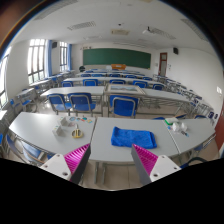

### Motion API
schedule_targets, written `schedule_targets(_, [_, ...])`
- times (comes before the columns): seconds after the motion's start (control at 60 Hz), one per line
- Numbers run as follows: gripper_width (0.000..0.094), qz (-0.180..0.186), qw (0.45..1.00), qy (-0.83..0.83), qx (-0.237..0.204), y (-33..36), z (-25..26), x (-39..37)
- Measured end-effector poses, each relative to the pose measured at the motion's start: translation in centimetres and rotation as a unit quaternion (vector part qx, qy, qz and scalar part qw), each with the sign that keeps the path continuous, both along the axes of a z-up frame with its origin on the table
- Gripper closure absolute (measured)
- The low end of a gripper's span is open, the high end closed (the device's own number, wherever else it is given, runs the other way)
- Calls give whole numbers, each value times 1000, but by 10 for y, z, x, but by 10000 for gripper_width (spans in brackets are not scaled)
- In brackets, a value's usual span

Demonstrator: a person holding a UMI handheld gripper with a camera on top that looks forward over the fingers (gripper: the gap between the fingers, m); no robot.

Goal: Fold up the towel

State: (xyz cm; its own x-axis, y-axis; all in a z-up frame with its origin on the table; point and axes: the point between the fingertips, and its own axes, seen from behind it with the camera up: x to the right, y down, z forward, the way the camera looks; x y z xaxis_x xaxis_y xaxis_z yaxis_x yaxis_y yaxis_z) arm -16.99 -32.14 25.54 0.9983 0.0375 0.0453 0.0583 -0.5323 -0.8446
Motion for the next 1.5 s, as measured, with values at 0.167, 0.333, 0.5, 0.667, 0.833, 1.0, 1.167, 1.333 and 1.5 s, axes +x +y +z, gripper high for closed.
schedule_targets(0.167, [89,-12,1000,2,-16,11,-16,-10])
schedule_targets(0.333, [88,-37,999,5,-37,49,-59,-26])
schedule_targets(0.5, [88,-62,997,0,-43,115,-109,-22])
schedule_targets(0.667, [85,-70,996,-17,-56,199,-167,-3])
schedule_targets(0.833, [89,-68,993,-28,-90,269,-231,19])
schedule_targets(1.0, [171,-58,992,-15,-111,301,-267,31])
schedule_targets(1.167, [818,-49,992,-56,-98,306,-269,47])
schedule_targets(1.333, [894,-29,992,-75,-97,307,-267,52])
schedule_targets(1.5, [900,-22,995,-10,-99,308,-242,25])
